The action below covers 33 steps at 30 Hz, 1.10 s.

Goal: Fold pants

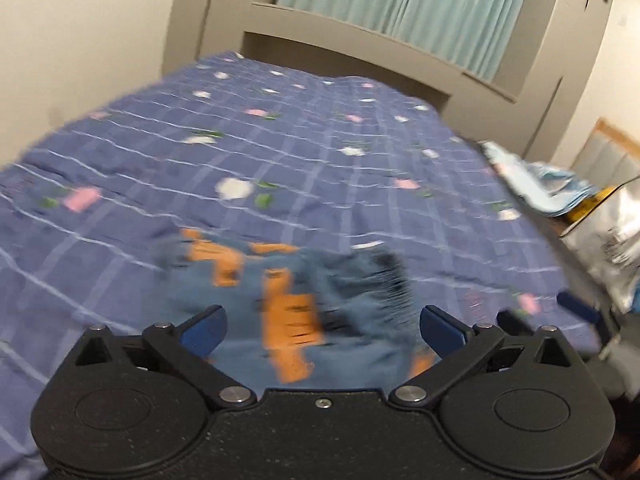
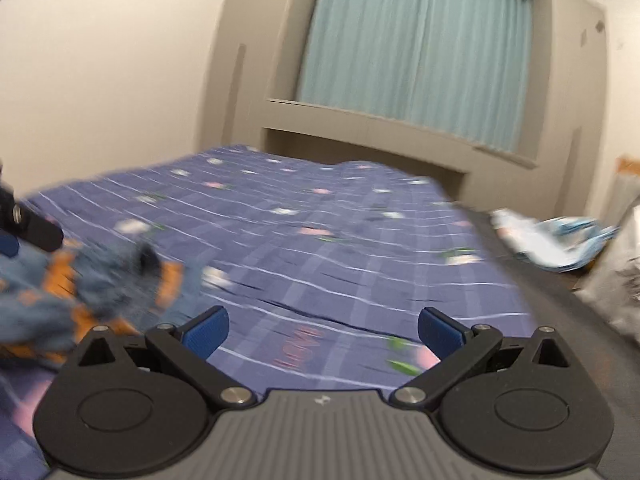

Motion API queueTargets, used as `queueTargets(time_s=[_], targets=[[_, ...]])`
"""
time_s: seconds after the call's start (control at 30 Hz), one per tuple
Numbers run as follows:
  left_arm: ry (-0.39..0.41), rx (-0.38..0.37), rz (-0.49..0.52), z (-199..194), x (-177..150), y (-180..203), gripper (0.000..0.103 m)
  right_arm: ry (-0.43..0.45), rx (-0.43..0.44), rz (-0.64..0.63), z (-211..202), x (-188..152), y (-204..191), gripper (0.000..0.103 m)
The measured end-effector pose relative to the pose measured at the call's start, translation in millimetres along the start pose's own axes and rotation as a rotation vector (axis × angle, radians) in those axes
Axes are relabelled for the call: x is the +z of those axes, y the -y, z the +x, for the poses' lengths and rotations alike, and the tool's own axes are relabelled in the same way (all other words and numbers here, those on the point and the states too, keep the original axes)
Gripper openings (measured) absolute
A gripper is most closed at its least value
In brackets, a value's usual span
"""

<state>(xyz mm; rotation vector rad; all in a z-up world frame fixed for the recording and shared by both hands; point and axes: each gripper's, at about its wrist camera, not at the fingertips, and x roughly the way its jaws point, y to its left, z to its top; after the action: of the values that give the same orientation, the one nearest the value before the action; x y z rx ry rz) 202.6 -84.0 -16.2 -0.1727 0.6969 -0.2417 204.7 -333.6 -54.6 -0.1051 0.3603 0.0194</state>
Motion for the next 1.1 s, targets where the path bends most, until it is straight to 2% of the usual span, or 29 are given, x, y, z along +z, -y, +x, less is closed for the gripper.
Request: queueTargets(time_s=[0.17,0.27,0.37,0.53,0.6,0.73,0.8,0.83,0.97,1.1], targets=[[-0.118,-0.031,0.099,-3.8,-13.1,-15.7,0.102,-0.077,0.380,0.125,24.3,19.9,-10.0,0.103],[-0.136,-0.018,0.154,-5.8,-23.4,-17.7,0.102,-0.108,0.484,0.083,40.3,31.3,-30.7,0.103],[-0.110,-0.014,0.237,-11.2,-35.4,-14.9,0.102,-0.145,0.519,0.035,58.9,39.1,-47.0,0.103],[-0.081,-0.042,0.325,-9.6,-43.7,-2.0,0.102,-0.208,0.558,0.162,95.8,44.0,-40.7,0.100],[-0.039,-0.050,0.339,-12.0,-42.8,2.2,0.099,-0.220,0.561,0.185,104.6,44.4,-36.9,0.081],[0.012,-0.104,0.366,-12.3,-38.2,12.2,0.096,-0.233,0.570,0.195,111.4,46.1,-33.8,0.062],[0.028,-0.123,0.380,-9.6,-36.9,19.9,0.094,-0.242,0.564,0.179,111.4,45.6,-34.3,0.045],[0.029,-0.136,0.385,-6.9,-36.2,23.6,0.090,-0.246,0.565,0.177,112.9,45.0,-34.7,0.041],[0.016,-0.166,0.415,6.2,-37.0,36.8,0.084,-0.248,0.559,0.196,112.8,43.2,-31.3,0.029],[0.013,-0.185,0.482,17.6,-38.6,52.3,0.068,-0.245,0.575,0.208,113.5,42.9,-26.1,0.028]])
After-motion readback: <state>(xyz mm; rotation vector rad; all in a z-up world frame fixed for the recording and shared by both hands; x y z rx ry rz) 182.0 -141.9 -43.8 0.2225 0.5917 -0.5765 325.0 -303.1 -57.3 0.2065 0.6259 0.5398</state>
